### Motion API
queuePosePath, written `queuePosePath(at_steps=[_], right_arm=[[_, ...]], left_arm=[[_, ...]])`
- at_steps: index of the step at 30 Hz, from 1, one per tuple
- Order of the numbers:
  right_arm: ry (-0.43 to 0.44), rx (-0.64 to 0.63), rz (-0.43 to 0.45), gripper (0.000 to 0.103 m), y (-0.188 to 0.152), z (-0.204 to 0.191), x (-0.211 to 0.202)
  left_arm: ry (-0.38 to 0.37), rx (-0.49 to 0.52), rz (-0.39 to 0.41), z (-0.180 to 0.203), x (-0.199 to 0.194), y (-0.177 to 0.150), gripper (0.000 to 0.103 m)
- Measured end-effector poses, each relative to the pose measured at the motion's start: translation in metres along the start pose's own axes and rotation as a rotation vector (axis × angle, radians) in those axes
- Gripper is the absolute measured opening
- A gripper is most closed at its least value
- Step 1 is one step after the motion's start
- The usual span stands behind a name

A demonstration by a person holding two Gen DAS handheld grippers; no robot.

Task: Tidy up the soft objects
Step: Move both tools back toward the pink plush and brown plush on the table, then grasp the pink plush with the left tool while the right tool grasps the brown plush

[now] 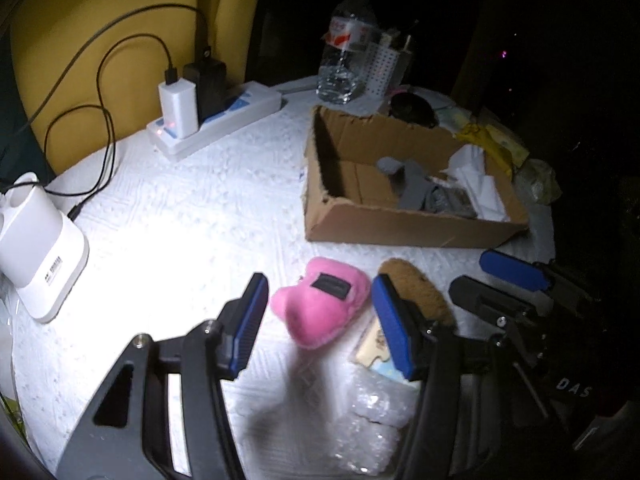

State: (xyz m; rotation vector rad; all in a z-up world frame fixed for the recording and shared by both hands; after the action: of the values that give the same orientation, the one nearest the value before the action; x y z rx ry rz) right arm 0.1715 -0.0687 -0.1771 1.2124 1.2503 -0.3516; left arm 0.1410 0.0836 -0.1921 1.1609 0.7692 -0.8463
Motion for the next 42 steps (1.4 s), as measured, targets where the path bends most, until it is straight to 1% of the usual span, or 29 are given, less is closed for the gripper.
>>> queuePosePath(at_steps=[2, 5, 6, 8, 16, 21, 23, 25, 26, 29, 32, 39, 42], right_arm=[[0.008, -0.003, -0.007, 0.055, 0.001, -0.001, 0.004], [0.024, -0.005, -0.021, 0.06, 0.002, -0.002, 0.01], [0.028, -0.004, -0.024, 0.061, 0.002, -0.002, 0.013], [0.033, -0.003, -0.03, 0.061, 0.003, -0.002, 0.017], [0.066, -0.001, -0.087, 0.061, -0.001, -0.001, 0.042], [0.138, 0.027, -0.143, 0.061, -0.004, 0.003, 0.054], [0.16, 0.033, -0.15, 0.061, -0.004, 0.004, 0.054], [0.174, 0.03, -0.146, 0.057, -0.004, 0.004, 0.053], [0.179, 0.026, -0.143, 0.052, -0.004, 0.004, 0.052], [0.174, 0.007, -0.135, 0.048, -0.004, 0.004, 0.048], [0.153, -0.006, -0.11, 0.047, -0.005, 0.008, 0.038], [0.109, 0.028, -0.06, 0.047, -0.008, 0.031, 0.017], [0.097, 0.042, -0.051, 0.047, -0.011, 0.038, 0.011]], left_arm=[[0.008, -0.006, -0.007, -0.003, 0.003, 0.0, 0.056], [0.013, -0.012, -0.012, -0.006, 0.006, 0.0, 0.056], [0.014, -0.013, -0.015, -0.006, 0.008, 0.0, 0.059], [0.014, -0.015, -0.019, -0.008, 0.01, -0.001, 0.068], [0.026, -0.017, -0.044, -0.01, 0.023, -0.001, 0.068], [0.044, -0.017, -0.059, -0.011, 0.033, -0.001, 0.068], [0.035, -0.014, -0.071, -0.011, 0.037, -0.001, 0.068], [0.033, -0.002, -0.073, -0.008, 0.038, -0.001, 0.068], [0.036, 0.006, -0.071, -0.006, 0.039, 0.0, 0.068], [0.035, 0.013, -0.078, -0.001, 0.043, 0.001, 0.068], [0.042, 0.029, -0.075, 0.004, 0.043, 0.002, 0.068], [0.041, 0.064, -0.079, 0.017, 0.049, 0.002, 0.068], [0.066, 0.082, -0.092, 0.018, 0.054, 0.001, 0.068]])
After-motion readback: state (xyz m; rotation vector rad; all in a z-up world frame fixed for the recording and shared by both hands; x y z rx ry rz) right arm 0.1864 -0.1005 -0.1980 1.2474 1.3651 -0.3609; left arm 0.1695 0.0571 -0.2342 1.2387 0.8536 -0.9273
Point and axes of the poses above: each gripper's, at about its wrist camera, not at the fingertips, and x roughly the way its jaws point, z to its right, y to its top, the point moved 5 cm from there along x, roughly the way its jaws point, and after that the axes turned 10 degrees about -z, right-handed, at the moved point
